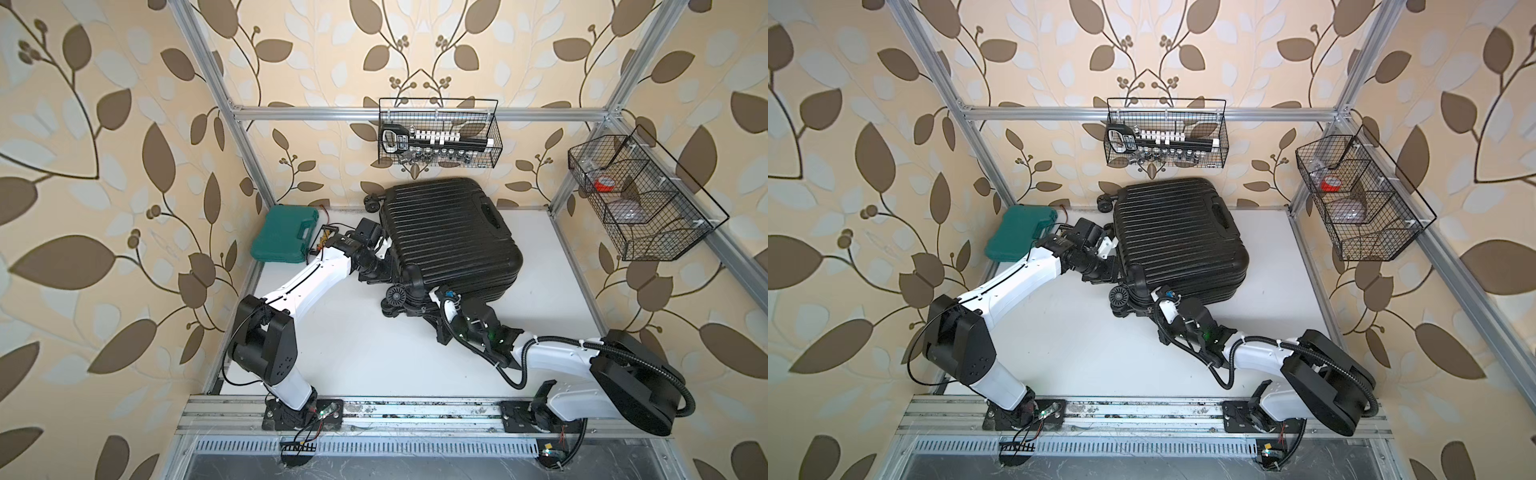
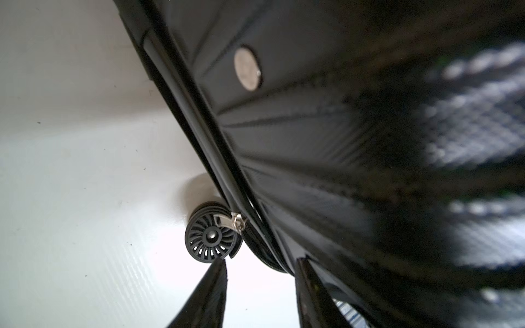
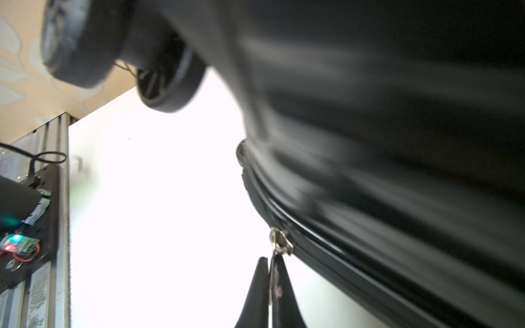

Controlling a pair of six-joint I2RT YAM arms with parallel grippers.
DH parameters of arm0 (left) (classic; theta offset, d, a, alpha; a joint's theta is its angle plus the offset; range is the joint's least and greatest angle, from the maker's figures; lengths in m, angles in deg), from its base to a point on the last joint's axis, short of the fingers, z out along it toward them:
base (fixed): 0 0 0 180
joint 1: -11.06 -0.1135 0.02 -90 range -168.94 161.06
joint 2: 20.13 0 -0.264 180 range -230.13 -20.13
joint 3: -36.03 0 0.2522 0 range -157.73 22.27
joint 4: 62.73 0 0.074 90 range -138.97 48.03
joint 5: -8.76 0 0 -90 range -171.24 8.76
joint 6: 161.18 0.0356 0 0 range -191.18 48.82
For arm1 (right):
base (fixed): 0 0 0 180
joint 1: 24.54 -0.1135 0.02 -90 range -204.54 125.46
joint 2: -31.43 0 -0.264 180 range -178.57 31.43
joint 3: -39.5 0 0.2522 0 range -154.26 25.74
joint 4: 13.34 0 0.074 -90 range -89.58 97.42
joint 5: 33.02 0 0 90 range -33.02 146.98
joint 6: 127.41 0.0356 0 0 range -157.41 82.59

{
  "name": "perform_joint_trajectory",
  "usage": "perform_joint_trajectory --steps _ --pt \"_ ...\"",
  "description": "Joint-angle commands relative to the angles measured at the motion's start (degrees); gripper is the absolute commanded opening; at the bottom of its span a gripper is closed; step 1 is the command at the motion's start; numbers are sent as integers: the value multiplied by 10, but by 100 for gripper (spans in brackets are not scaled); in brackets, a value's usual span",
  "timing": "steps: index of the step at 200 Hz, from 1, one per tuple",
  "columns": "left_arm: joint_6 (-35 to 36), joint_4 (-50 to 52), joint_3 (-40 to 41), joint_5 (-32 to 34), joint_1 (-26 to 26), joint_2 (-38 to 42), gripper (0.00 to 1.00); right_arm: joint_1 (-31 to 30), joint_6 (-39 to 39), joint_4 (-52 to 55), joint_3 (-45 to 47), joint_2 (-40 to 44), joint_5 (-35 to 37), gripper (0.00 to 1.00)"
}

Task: Close the suitcase zippers
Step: Zip the zipper on the suitcase.

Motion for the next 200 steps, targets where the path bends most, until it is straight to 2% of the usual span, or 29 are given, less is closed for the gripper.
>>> perform_joint_trajectory --steps 1,33,50,63,96,119,134,151,180,200 --pt "-17 -55 17 -80 52 7 42 -39 4 -42 -42 -21 -27 0" --pt "-14 -57 13 -79 62 -1 43 -67 14 -63 -60 -46 -23 0" --pt "-3 -43 11 -61 62 3 46 -70 24 -55 -65 -54 -1 0" --pt "10 -24 8 -21 62 14 53 -70 27 -43 -62 -56 26 0" --pt "44 13 9 111 58 66 83 -68 35 -32 -35 -47 72 0" --pt "88 20 14 156 49 104 90 -59 39 -32 -15 -35 83 0" --pt "135 19 17 140 42 134 90 -49 38 -33 -3 -23 84 0" --pt "202 9 27 107 40 159 86 -33 37 -32 9 -12 76 0" --pt "334 -24 79 -5 40 209 88 -18 35 -30 20 -1 66 0" --pt "402 -28 96 -18 40 218 90 -16 35 -32 21 -3 61 0"
